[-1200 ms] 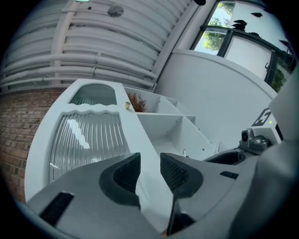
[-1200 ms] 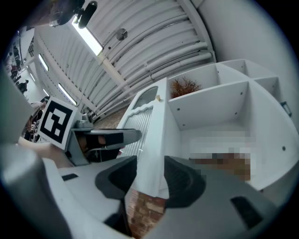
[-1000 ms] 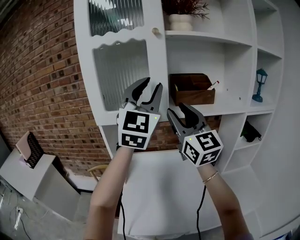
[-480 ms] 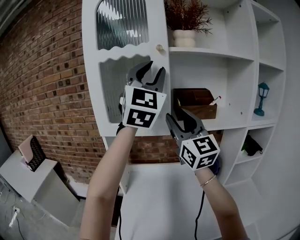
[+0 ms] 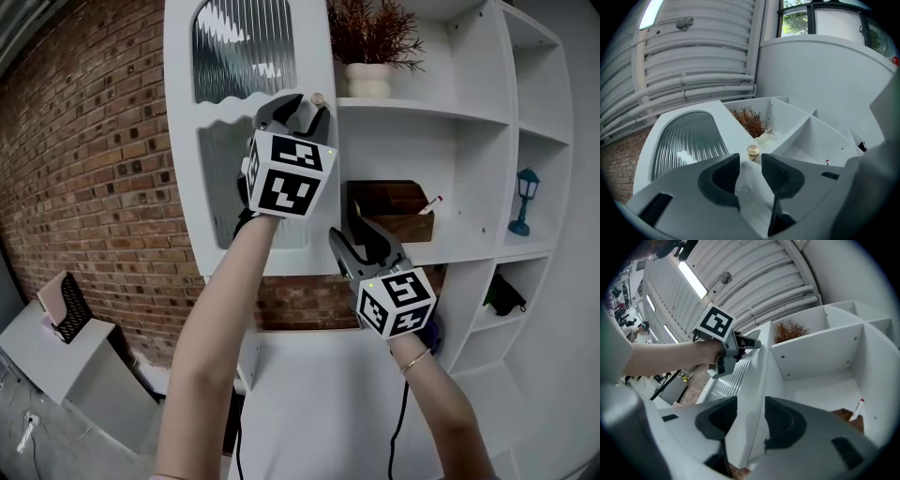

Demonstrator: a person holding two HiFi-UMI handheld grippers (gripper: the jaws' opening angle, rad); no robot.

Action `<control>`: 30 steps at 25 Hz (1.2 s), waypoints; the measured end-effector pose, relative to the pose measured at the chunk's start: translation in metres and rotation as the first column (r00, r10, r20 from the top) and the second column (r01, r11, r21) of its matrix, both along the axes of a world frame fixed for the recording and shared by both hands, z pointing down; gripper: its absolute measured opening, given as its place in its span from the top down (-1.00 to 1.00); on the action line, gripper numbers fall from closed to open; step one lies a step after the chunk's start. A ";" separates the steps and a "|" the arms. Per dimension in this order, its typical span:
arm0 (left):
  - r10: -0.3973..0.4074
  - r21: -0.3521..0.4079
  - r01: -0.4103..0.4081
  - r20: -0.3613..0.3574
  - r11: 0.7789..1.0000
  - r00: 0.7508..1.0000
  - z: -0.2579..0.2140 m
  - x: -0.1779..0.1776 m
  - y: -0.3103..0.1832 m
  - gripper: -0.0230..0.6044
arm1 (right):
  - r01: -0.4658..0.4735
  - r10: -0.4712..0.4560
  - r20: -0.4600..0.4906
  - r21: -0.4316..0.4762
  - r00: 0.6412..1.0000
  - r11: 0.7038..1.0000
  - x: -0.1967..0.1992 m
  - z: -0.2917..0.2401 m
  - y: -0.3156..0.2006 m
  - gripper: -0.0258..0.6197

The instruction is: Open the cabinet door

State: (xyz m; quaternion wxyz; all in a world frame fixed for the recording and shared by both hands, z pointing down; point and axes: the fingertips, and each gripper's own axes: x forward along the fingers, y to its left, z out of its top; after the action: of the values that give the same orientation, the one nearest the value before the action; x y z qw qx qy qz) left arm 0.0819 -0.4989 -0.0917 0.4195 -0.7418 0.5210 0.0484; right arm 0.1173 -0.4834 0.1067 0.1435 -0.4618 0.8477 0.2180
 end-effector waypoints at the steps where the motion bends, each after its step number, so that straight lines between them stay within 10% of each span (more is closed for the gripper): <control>1: -0.003 -0.001 0.003 0.002 1.000 1.000 -0.002 0.001 -0.001 0.51 | -0.001 0.001 0.000 0.002 1.000 1.000 0.000 0.000 0.000 0.38; 30: -0.003 0.049 0.004 -0.009 0.999 1.000 -0.006 0.004 0.022 0.70 | 0.045 -0.044 0.005 -0.093 0.999 0.995 -0.009 0.022 -0.008 0.33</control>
State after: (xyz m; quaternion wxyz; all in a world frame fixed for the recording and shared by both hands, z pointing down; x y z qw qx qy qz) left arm 0.0860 -0.4772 -0.0981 0.4353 -0.7302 0.5228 0.0637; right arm 0.1079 -0.4918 0.1290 0.1280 -0.4493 0.8668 0.1743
